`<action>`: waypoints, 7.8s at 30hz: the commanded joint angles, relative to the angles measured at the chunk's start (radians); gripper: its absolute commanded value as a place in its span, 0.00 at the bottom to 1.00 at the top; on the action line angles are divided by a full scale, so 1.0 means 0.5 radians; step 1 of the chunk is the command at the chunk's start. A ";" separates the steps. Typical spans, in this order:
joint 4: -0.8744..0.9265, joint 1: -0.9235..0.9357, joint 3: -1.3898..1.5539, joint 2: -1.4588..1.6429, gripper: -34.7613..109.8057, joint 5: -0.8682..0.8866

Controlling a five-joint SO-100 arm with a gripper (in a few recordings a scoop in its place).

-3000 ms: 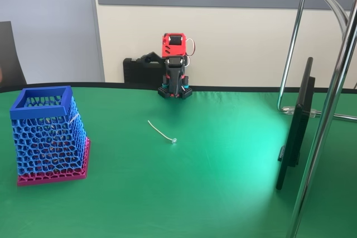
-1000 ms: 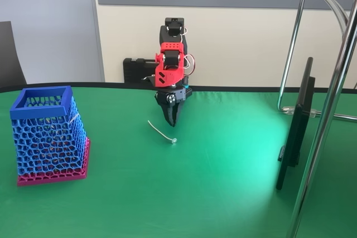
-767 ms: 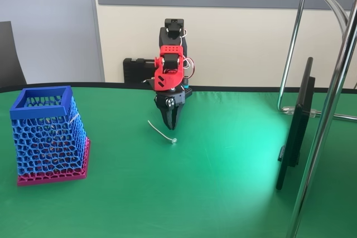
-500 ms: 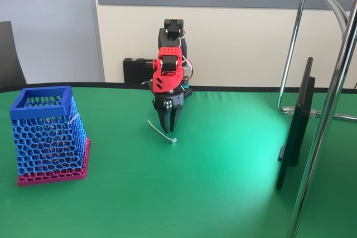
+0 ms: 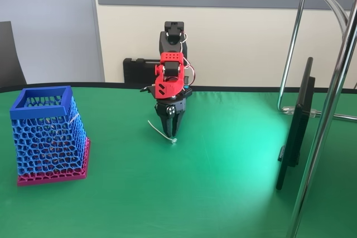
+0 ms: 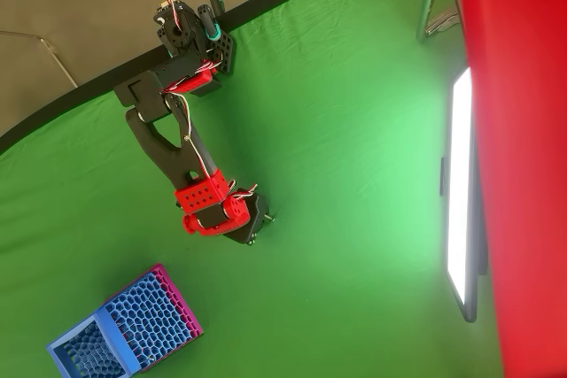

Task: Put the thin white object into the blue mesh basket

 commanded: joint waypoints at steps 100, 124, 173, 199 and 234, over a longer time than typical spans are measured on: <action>0.110 0.132 -0.313 0.101 0.28 -0.104; 0.239 0.494 -1.101 0.218 0.27 -0.712; -0.049 0.856 -2.071 0.224 0.25 -1.427; -0.064 1.028 -2.684 -0.252 0.26 -1.157; -1.055 1.092 -1.933 -0.264 0.24 0.089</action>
